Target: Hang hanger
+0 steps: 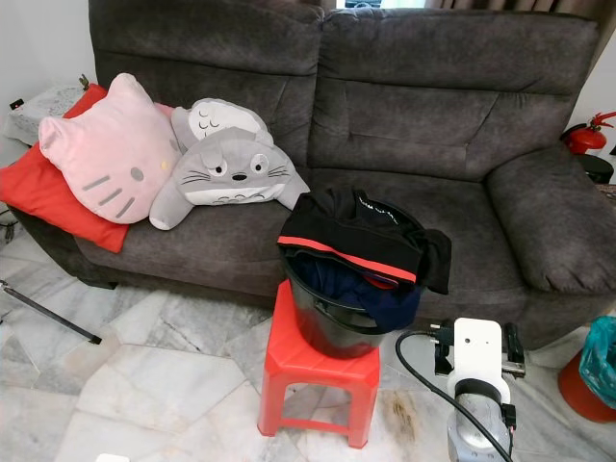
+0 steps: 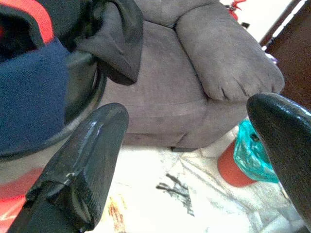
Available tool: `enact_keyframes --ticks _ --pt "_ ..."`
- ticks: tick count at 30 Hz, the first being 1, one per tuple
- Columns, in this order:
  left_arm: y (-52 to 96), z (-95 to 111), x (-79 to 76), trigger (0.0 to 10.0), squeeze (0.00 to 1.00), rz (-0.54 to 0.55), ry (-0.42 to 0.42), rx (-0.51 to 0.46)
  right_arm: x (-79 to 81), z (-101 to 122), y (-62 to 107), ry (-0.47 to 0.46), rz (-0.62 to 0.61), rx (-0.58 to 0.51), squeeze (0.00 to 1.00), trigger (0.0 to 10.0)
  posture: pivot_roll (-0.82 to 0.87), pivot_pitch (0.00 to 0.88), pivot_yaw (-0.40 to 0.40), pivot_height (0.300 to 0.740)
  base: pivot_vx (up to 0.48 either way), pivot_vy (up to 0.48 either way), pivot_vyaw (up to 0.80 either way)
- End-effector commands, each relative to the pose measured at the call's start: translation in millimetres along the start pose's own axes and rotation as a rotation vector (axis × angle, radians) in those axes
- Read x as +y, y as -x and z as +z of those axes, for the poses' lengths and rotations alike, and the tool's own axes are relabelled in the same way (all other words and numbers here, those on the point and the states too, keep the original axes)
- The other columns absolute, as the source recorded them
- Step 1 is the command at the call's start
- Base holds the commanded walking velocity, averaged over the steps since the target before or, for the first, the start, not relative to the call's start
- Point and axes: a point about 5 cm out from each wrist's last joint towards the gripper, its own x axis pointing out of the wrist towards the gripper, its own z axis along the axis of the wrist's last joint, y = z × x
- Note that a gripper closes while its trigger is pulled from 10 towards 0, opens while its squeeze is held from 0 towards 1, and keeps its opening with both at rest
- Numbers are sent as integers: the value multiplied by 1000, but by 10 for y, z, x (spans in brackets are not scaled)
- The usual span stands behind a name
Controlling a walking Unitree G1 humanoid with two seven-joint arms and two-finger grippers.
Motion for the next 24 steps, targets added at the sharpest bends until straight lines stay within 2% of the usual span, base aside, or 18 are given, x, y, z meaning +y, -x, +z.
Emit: enact_keyframes --ticks 1,2,3,4,5,6,7,8,24 --pt "-2 1 2 10000 0 -5 -10 7 15 120 -35 19 30 -46 1000 10000 -146 22 -21 740 0 0 0" --pt "-2 3 2 10000 0 -5 -11 7 25 156 -42 37 46 -65 1000 10000 -146 21 -21 740 0 0 0" --pt "-3 4 3 10000 0 -6 -11 8 57 216 -44 101 93 -99 1000 10000 -146 21 -21 740 0 0 0" --pt "-3 4 3 10000 0 -6 -11 8 57 216 -44 101 93 -99 1000 10000 -146 21 -21 740 0 0 0" --pt "-3 4 3 10000 0 -6 -9 8 77 257 -48 162 130 -127 678 10000 -146 21 -21 740 0 0 0" --pt "-3 4 3 10000 0 -6 -9 8 77 257 -48 162 130 -127 678 10000 -146 21 -21 740 0 0 0" --pt "-3 4 3 10000 0 -6 -9 8 81 266 -49 178 139 -134 145 10000 -146 21 -21 740 0 0 0" --pt "-3 7 2 10000 0 -7 -7 8 79 290 -60 213 147 -144 0 10000 -145 21 -22 740 0 0 0" --pt "-2 -1 -4 10000 0 -6 -6 9 93 412 -174 226 234 -154 0 10000 -138 10 -25 740 0 0 0"
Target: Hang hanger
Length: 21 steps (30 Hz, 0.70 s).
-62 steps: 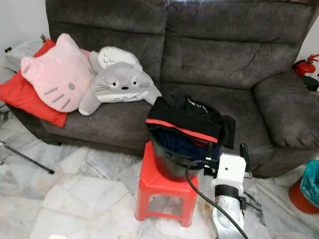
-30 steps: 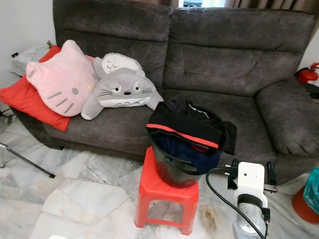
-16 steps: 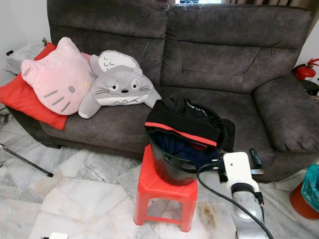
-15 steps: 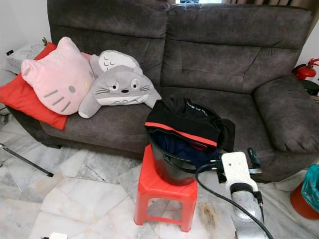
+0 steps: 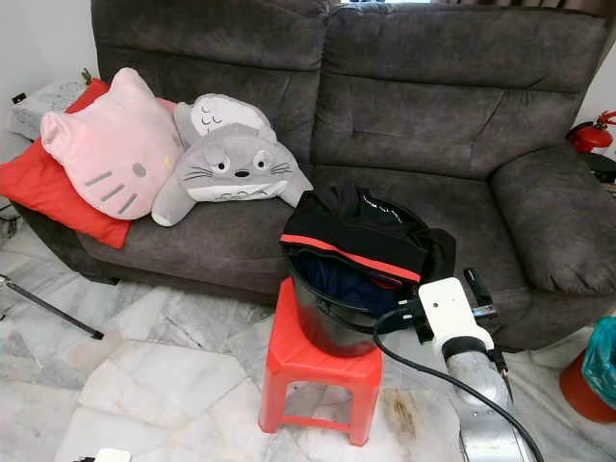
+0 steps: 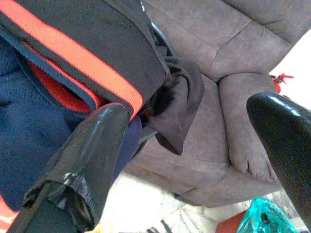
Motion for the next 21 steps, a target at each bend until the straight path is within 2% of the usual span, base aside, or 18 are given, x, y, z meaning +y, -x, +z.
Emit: enact_keyframes --ticks 1,5,21 --pt "9 -59 -7 10000 0 -6 -6 22 3 8 -16 -2 16 1 0 10000 -138 10 -25 740 0 0 0" --pt "11 -66 -7 10000 0 -5 -9 23 59 18 -22 14 52 -4 0 10000 -138 3 -23 740 0 0 0" --pt "15 -76 -5 10000 0 -7 -16 22 59 -67 -24 22 42 38 0 10000 -142 0 -19 740 0 0 0"
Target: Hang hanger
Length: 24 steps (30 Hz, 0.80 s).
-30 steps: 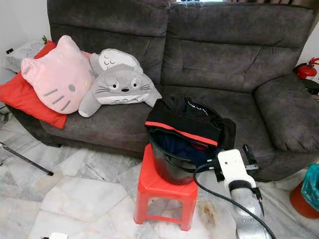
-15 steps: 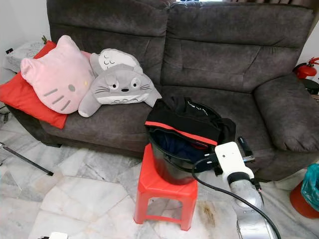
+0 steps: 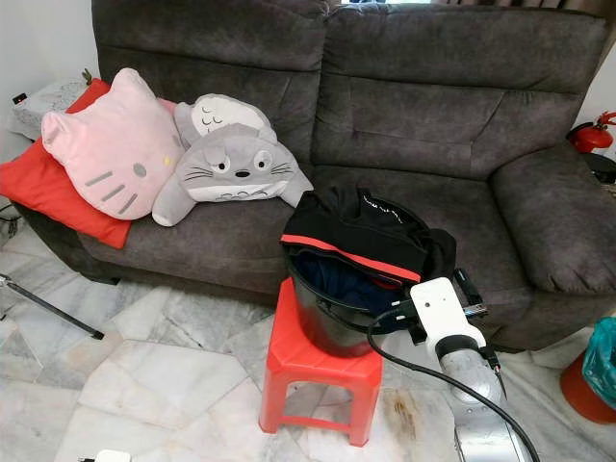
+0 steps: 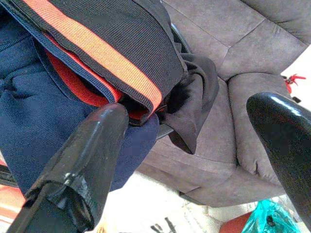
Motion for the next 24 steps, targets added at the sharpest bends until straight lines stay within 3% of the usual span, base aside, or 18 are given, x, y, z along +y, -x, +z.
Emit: enact_keyframes --ticks 1,18,21,24 --pt "11 -59 -3 10000 0 -6 -16 18 -16 -24 -20 6 -2 13 0 10000 -142 0 -19 740 0 0 0" --pt "11 -58 3 10000 0 2 -11 18 -49 -49 -131 39 -11 24 0 10000 -138 0 -21 740 0 0 0" --pt "10 -56 3 10000 0 2 -11 17 -41 -17 -168 -12 -9 13 0 10000 -136 0 -21 740 0 0 0" --pt "10 -51 5 10000 0 5 -10 15 -33 57 -201 -5 -3 -14 0 10000 -132 3 -22 740 0 0 0"
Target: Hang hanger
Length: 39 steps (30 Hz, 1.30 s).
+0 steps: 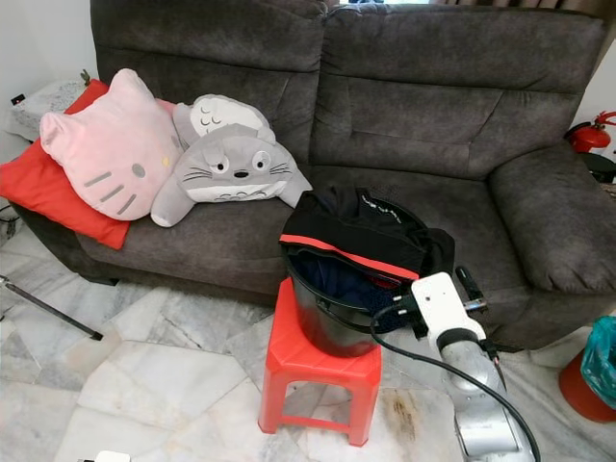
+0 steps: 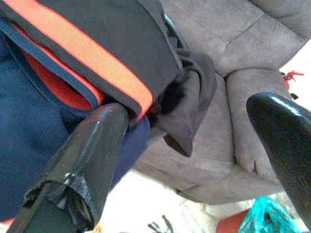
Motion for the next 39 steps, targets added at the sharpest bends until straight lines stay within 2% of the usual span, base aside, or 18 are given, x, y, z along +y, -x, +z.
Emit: enact_keyframes --ticks 1,9,15,23,26,31,39 --pt "8 -40 4 10000 0 4 -9 12 0 97 -51 7 1 -35 0 10000 -132 3 -22 740 0 0 0" --pt "6 -34 8 10000 0 6 -7 12 -10 143 -93 -20 -8 -45 0 10000 -134 19 -18 740 0 0 0" --pt "4 -25 9 10000 0 5 -5 12 -5 110 -106 44 -14 -27 0 10000 -135 31 -18 740 0 0 0" --pt "2 -17 11 10000 0 8 -8 10 -14 40 -113 62 -47 -7 0 10000 -136 31 -14 740 0 0 0" --pt "2 -12 15 10000 0 11 -8 6 -28 46 -124 98 -72 -19 0 10000 -137 33 -13 740 0 0 0" --pt "1 -6 14 10000 0 11 -9 4 -54 55 -154 75 -109 -43 0 10000 -141 37 -12 740 0 0 0" --pt "-3 9 8 10000 0 11 -9 1 24 -35 -178 113 -111 -34 0 10000 -140 50 -11 740 0 0 0"
